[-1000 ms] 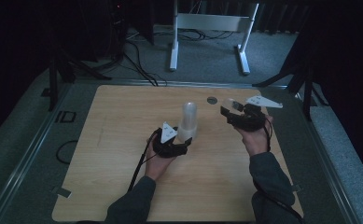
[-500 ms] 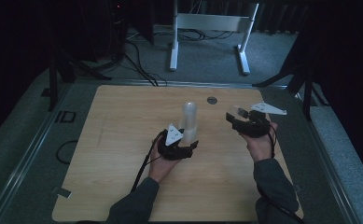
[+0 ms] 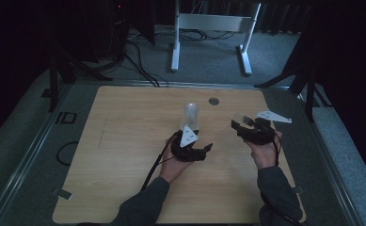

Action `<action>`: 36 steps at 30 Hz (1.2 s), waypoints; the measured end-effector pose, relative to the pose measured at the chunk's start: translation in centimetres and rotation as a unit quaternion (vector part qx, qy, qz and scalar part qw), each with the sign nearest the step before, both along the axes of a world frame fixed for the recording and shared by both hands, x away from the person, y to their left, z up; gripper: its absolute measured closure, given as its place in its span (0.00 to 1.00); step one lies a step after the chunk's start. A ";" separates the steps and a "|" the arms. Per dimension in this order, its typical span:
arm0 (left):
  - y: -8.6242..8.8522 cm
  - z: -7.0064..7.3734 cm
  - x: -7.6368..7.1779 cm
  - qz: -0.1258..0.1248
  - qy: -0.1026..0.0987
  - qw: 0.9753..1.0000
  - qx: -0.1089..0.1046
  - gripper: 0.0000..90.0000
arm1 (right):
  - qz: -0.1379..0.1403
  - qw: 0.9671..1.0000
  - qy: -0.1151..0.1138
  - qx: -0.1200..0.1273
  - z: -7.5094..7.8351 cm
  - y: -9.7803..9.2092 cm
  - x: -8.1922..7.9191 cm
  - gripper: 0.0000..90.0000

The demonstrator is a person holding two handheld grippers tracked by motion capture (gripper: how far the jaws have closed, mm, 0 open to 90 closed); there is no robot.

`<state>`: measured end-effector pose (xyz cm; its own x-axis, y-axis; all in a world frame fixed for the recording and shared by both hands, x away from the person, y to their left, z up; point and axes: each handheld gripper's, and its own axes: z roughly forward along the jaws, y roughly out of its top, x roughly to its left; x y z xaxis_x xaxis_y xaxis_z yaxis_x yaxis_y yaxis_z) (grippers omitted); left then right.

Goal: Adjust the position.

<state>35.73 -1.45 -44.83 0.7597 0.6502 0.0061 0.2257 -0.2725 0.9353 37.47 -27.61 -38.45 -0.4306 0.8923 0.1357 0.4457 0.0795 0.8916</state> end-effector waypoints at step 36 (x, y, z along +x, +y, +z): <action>-4.6 -0.4 1.2 -0.037 0.004 0.999 0.004 0.31 | -0.022 0.998 0.036 0.053 -3.3 -0.2 -1.6 0.46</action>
